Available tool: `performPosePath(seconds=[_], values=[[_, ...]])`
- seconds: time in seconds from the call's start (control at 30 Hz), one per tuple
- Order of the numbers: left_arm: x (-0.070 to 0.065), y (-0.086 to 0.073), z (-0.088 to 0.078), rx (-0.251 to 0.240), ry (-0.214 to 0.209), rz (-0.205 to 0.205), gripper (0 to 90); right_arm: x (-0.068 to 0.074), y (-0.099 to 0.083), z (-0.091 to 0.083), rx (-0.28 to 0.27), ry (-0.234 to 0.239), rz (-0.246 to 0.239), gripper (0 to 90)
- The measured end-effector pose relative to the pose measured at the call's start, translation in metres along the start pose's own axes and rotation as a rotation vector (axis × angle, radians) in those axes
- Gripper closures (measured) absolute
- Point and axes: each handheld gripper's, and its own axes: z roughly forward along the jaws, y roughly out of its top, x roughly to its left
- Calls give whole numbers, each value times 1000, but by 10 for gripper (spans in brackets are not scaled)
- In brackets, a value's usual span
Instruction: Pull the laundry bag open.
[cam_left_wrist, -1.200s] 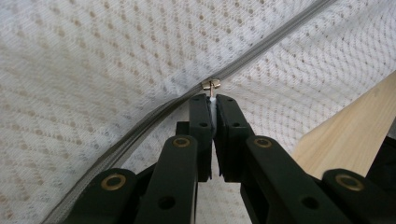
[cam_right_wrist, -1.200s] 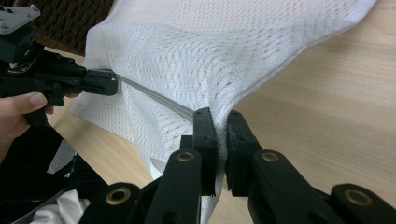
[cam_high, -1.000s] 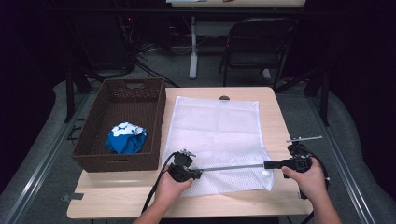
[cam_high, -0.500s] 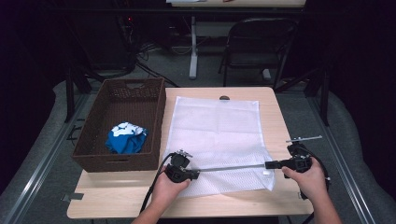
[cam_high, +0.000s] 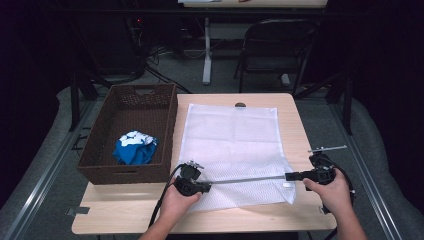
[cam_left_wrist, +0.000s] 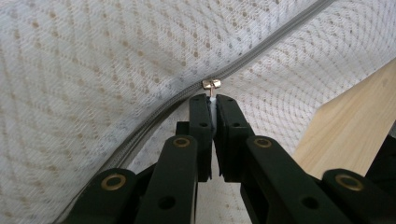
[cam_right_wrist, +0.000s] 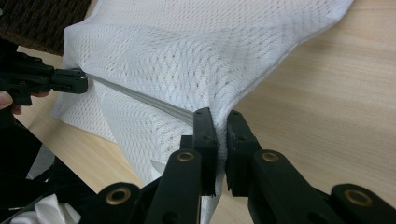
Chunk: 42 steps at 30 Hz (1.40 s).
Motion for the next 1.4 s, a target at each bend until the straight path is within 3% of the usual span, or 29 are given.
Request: performPosePath(seconds=[1.4], values=[[34,-33,-35,19,71,-65,864,-3,0,1,4,-12,8,847]])
